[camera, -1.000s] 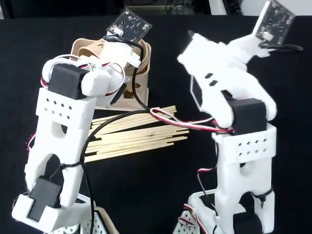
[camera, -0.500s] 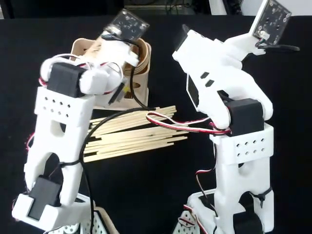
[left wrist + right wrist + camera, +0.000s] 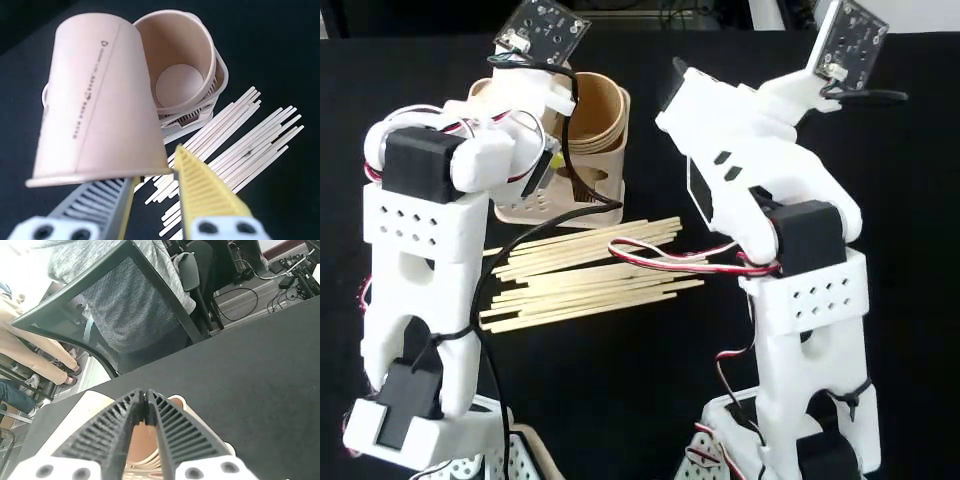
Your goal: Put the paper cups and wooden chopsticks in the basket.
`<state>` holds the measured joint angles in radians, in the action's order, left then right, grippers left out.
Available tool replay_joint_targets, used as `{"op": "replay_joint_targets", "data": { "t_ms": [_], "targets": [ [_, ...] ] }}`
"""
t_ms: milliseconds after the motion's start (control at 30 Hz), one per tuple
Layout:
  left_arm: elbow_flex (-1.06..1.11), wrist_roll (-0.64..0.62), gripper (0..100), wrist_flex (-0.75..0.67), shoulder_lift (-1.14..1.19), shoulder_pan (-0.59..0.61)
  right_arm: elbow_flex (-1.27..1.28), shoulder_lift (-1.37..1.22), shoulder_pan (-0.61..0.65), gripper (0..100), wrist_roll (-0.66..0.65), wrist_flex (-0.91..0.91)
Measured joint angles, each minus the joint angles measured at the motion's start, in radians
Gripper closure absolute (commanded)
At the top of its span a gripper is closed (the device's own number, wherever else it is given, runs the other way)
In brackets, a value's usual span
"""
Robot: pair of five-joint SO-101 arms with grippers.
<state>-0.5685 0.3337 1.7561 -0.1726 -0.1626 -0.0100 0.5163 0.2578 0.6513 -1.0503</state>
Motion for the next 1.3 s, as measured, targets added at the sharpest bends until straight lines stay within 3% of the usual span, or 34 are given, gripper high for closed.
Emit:
{"op": "replay_joint_targets", "data": {
  "t_ms": [333,567,833,1000,1300],
  "targets": [
    [-0.003,0.000,97,0.000,-0.009,0.000,0.000,0.000,-0.267,98.3,0.000,-0.150],
    [-0.003,0.005,97,0.000,-0.143,0.000,0.020,0.000,-0.466,98.4,-0.003,-0.296],
    [-0.003,0.172,97,0.000,-0.175,0.000,0.299,0.000,-0.591,98.4,-0.181,-0.295],
    [-0.008,0.273,97,0.000,-0.175,0.000,0.583,0.000,-0.655,98.4,-0.258,-0.126],
    [0.084,0.545,97,0.000,-0.175,0.009,1.079,0.000,-0.658,98.4,-0.267,0.463]
  ]
}}
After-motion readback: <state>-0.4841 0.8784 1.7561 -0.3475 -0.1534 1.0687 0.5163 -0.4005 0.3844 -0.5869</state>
